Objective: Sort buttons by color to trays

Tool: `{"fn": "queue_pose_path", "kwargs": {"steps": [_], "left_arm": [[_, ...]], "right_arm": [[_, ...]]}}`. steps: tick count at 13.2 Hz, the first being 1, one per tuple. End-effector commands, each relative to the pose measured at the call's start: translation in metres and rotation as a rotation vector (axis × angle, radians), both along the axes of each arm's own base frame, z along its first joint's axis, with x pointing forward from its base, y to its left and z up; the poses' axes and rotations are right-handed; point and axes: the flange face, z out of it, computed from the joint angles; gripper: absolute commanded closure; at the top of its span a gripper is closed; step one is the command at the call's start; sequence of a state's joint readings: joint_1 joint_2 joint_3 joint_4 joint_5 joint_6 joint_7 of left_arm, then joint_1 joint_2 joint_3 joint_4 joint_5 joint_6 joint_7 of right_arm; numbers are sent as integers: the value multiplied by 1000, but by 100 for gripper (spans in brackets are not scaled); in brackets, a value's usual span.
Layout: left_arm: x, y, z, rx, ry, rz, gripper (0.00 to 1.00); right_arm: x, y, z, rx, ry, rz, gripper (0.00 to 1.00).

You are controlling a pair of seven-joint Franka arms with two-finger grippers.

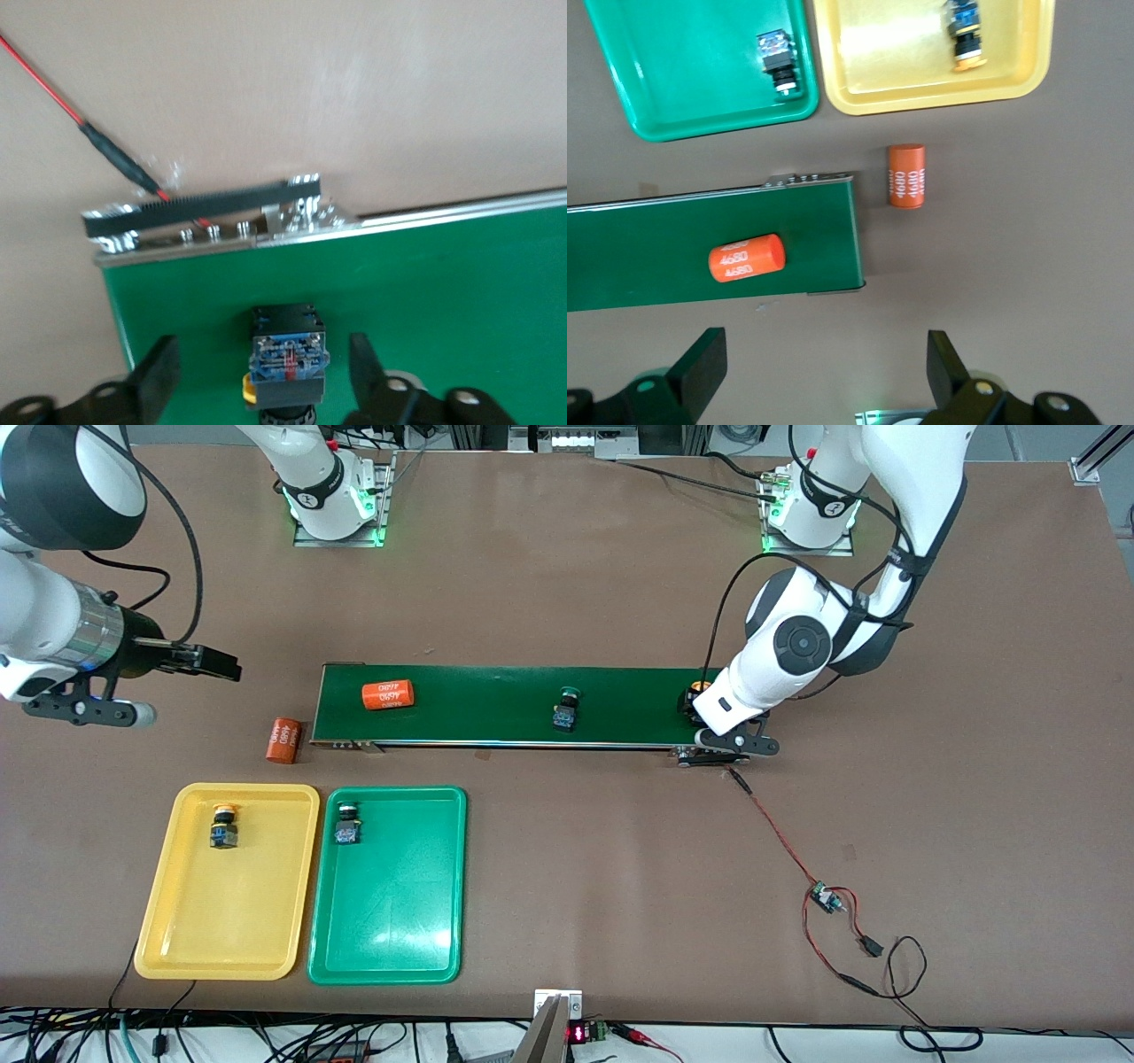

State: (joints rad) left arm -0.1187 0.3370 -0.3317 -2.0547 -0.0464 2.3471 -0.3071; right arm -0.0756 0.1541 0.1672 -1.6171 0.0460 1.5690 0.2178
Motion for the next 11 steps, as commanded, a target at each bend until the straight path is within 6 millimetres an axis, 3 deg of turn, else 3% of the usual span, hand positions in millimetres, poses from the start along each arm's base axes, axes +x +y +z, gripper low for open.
{"fn": "queue_pose_path", "kwargs": {"steps": [1, 4, 7, 11], "left_arm": [[6, 14, 65, 3, -89, 22, 0], [43, 62, 119, 41, -56, 103, 0], [64, 111, 164, 65, -41, 183, 0], [89, 188, 243, 79, -78, 290, 0]], "right_arm": [[-2, 21, -15, 18, -27, -5, 0], [3, 44, -31, 21, -72, 2, 0], [1, 75, -54, 17, -107, -19, 0], [-3, 118, -83, 8, -115, -96, 0]]}}
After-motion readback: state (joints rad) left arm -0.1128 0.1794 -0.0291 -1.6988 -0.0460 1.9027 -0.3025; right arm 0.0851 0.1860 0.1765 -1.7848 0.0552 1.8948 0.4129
